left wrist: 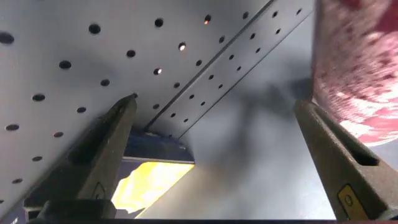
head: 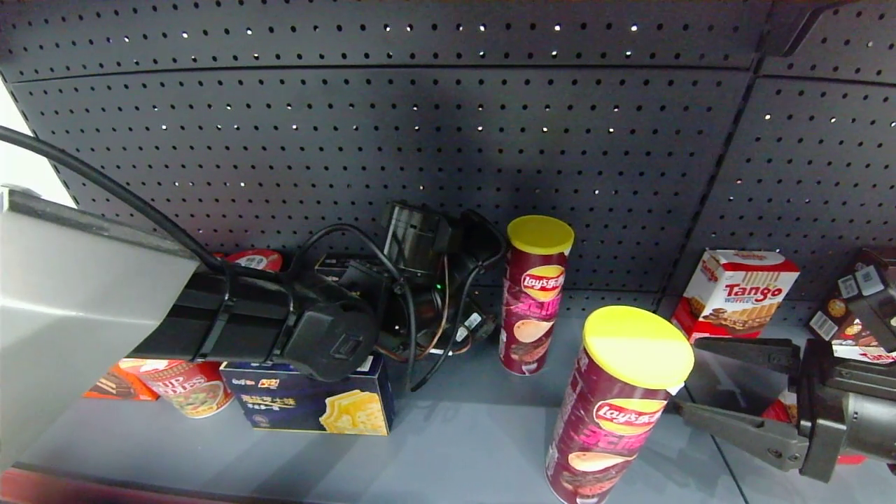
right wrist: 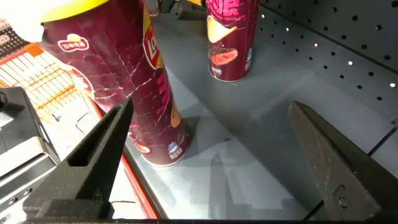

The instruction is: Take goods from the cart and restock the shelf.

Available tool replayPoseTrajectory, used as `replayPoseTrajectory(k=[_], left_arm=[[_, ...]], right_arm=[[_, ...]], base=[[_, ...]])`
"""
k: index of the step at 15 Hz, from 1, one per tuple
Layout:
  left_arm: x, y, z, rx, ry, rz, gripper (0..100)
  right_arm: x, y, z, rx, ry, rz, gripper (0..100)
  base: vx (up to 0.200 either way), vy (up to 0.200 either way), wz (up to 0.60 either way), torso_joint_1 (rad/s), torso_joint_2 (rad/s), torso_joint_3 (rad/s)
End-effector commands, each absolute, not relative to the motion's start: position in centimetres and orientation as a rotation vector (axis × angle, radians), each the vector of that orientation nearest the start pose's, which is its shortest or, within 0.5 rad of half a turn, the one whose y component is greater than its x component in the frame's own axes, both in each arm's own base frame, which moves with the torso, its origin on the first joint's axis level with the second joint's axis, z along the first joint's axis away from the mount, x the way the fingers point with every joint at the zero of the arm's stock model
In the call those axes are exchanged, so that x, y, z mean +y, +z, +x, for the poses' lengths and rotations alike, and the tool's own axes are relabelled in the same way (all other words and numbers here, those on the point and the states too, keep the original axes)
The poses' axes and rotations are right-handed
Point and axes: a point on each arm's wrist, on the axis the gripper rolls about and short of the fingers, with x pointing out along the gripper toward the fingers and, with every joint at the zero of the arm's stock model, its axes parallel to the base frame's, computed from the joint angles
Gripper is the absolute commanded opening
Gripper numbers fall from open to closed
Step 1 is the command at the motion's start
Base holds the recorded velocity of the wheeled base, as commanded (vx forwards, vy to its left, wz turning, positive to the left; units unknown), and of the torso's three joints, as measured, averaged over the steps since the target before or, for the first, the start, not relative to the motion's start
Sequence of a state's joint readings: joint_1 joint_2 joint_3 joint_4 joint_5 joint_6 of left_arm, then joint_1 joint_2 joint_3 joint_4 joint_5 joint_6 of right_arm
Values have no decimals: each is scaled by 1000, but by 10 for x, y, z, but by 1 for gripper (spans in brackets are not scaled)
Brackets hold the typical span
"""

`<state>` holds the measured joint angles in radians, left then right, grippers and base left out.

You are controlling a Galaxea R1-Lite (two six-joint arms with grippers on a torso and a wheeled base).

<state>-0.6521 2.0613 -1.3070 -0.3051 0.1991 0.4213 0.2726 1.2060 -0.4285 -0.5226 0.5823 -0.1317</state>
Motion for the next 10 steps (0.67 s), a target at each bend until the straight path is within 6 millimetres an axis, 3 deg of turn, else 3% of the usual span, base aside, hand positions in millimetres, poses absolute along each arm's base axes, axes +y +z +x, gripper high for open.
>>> replayPoseTrajectory(k=[1, 10], left_arm=[[-247, 157, 330, 312, -528, 594, 100], [-259, 151, 337, 308, -536, 581, 100]], right_arm=[[57, 188, 157, 200, 867, -83, 100], [56, 188, 157, 197, 865, -83, 100]], base=[[0, 0, 0, 0, 0, 0], [0, 0, 0, 0, 0, 0]])
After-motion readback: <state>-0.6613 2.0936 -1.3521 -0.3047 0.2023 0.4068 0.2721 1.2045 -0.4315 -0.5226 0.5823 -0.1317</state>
